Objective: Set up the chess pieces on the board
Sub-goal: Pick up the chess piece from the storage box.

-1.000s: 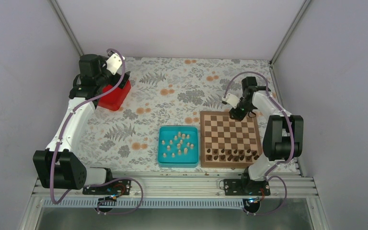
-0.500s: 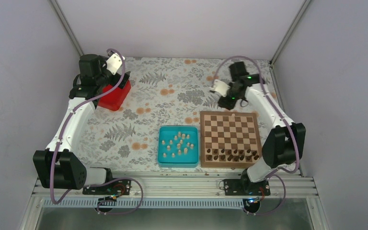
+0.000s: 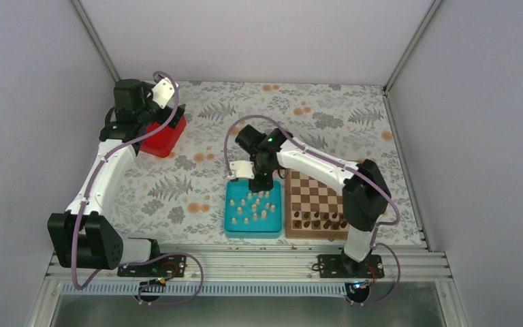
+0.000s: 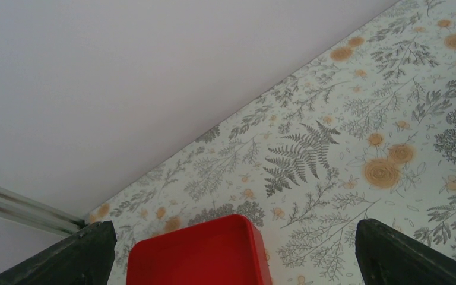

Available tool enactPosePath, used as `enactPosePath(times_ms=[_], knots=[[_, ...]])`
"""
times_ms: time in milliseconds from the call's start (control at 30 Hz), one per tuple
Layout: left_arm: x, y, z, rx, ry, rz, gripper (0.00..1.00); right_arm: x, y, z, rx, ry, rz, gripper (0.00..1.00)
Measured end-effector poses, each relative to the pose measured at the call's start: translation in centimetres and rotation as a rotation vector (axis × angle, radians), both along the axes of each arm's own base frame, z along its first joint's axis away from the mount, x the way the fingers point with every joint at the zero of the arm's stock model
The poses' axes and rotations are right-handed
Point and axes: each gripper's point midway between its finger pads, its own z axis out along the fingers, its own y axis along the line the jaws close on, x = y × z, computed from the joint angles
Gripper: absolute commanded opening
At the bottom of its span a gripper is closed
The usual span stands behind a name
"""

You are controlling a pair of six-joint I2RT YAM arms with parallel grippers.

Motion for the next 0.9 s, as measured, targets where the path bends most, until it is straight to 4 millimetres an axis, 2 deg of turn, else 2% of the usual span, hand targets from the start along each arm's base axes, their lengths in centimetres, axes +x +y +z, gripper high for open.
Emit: enactPosePath(times_ms=[133, 333, 900], knots=[[-0.2, 0.0, -0.9, 0.001, 0.019, 0.001, 1.00, -1.1, -0.1, -2.6, -0.052, 0.041, 0.018, 0.44], [-0.3, 0.1, -1.2, 0.002, 0.023, 0.003, 1.00, -1.3, -0.9, -4.1, -0.090, 0.030, 0.007, 0.41], [-0.3, 0.1, -1.2, 0.003, 0.017, 0.003, 1.00, -0.6, -1.3, -5.7, -0.114, -0.009, -0.009, 0.33]])
